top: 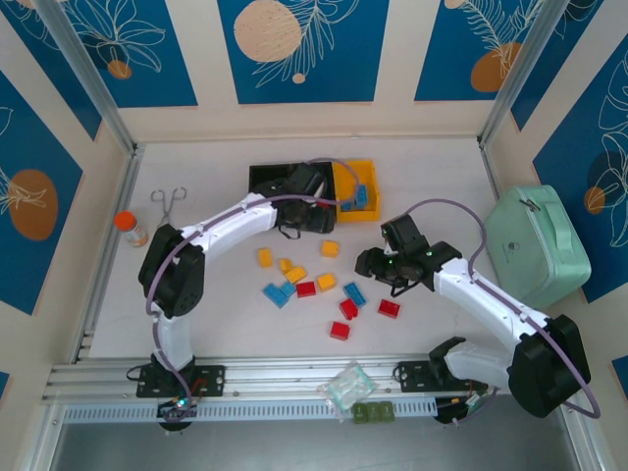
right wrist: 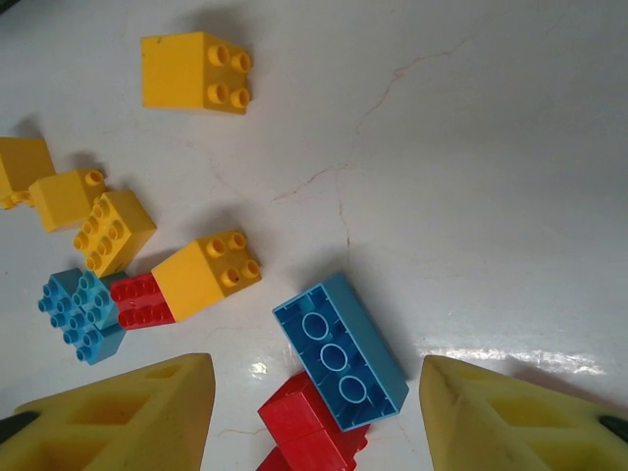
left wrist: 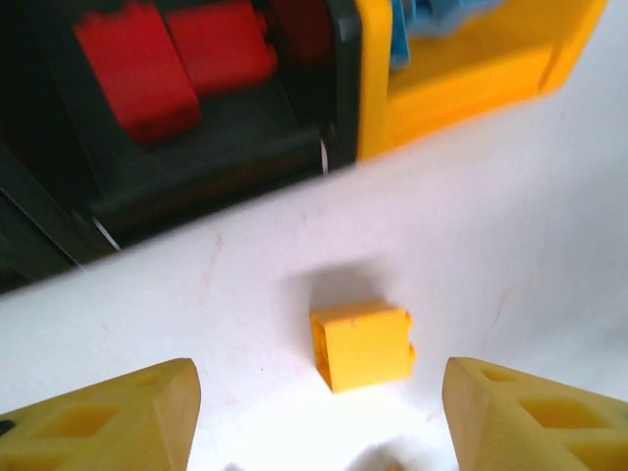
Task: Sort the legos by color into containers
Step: Place the lego in the container, then pick up the lego from the center of the table.
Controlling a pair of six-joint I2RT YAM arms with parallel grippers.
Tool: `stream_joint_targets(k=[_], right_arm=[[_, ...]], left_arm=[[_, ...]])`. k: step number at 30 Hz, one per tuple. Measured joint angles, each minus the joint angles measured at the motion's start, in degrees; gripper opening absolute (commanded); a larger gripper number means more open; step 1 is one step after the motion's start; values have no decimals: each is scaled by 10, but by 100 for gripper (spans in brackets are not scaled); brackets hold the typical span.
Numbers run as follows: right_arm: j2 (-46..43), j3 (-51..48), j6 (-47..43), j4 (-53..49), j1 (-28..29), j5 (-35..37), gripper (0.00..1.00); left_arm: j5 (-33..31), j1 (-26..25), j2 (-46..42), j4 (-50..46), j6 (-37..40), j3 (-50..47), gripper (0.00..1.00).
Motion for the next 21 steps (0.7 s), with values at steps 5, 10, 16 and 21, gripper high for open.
stream_joint_targets(k=[5,10,16,21], right_arm=[[-49,-6,-17,-3,-23,-3,62],[-95,-41,-20,-4,-53,-15,63],[-111,-67,-20,-6,-63,-26,63],[-111,-77,-19,-3,-64,-32,63]], left_arm=[[11,-25,-1,8,4,-37,74],[8,-45,6,19,3,-34,77],[-19,-56,63,18,-3,-4,77],[-43,-57,101,16,-13,16,74]])
